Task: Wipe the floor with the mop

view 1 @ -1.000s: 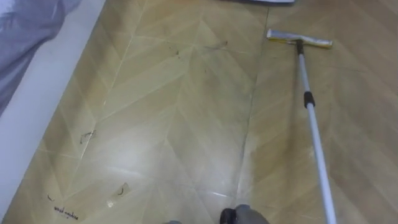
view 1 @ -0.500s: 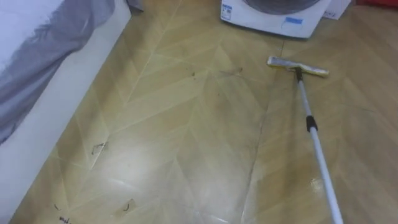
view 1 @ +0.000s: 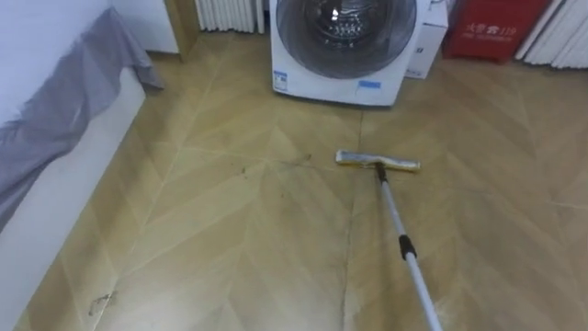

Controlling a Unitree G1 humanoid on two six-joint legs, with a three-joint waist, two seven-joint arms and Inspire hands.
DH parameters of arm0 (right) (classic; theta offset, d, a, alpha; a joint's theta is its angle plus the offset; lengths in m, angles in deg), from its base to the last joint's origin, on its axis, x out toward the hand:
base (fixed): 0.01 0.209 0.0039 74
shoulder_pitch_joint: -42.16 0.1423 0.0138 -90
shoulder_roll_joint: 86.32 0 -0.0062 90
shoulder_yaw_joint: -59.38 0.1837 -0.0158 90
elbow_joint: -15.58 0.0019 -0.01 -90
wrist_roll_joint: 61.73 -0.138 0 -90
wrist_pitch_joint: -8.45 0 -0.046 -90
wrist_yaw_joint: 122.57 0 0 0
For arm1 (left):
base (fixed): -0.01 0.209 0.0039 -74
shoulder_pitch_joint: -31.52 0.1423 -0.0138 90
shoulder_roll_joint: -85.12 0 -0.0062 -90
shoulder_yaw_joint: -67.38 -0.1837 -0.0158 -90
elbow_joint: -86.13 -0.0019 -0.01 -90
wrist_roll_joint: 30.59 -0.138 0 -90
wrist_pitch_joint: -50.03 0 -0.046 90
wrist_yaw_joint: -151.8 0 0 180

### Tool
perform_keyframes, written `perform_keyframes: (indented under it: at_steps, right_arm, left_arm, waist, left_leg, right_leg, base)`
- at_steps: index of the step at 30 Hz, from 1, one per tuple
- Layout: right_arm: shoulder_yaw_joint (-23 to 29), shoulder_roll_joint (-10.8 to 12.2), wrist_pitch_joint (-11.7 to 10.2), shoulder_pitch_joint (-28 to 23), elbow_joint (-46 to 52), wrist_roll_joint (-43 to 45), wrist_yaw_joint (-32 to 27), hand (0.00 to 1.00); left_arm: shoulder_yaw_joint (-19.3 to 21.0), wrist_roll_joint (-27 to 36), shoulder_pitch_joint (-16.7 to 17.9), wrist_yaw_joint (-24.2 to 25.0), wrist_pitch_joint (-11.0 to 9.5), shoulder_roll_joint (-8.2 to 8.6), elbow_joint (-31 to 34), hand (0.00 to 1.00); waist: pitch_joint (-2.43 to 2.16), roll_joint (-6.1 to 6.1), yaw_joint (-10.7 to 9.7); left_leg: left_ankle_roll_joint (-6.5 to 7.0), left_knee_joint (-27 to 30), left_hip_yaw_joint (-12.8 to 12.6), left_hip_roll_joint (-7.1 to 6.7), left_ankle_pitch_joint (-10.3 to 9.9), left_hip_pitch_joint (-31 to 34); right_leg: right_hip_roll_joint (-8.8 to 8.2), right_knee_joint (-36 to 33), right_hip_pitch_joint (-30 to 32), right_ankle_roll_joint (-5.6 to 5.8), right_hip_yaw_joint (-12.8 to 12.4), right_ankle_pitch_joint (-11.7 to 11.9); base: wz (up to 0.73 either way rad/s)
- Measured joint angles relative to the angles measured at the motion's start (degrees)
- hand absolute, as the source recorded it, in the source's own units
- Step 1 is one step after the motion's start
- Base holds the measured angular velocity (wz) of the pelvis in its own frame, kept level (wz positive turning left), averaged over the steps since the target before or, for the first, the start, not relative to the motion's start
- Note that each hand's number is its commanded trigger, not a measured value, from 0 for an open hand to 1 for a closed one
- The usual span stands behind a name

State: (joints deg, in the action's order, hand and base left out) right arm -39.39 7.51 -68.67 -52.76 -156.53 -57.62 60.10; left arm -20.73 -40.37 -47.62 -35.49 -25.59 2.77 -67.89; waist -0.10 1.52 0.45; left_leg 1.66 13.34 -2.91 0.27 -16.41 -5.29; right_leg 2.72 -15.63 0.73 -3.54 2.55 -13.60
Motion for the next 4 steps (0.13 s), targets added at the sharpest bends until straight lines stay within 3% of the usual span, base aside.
perform_keyframes:
  at_steps: [4]
  right_arm:
    - [1.0, 0.9, 2.2, 0.1, 1.7, 0.2, 0.7, 1.00]
  left_arm:
    - [0.4, 0.1, 0.1, 0.6, 1.1, -0.01, 0.5, 0.00]
  waist:
    - [0.19, 0.97, 0.0]
  left_leg:
    - [0.00, -0.1, -0.2, 0.02, 0.0, -1.2]
  right_leg:
    - [0.05, 0.1, -1.1, 0.01, 0.0, 0.0]
  base:
    - [0.00]
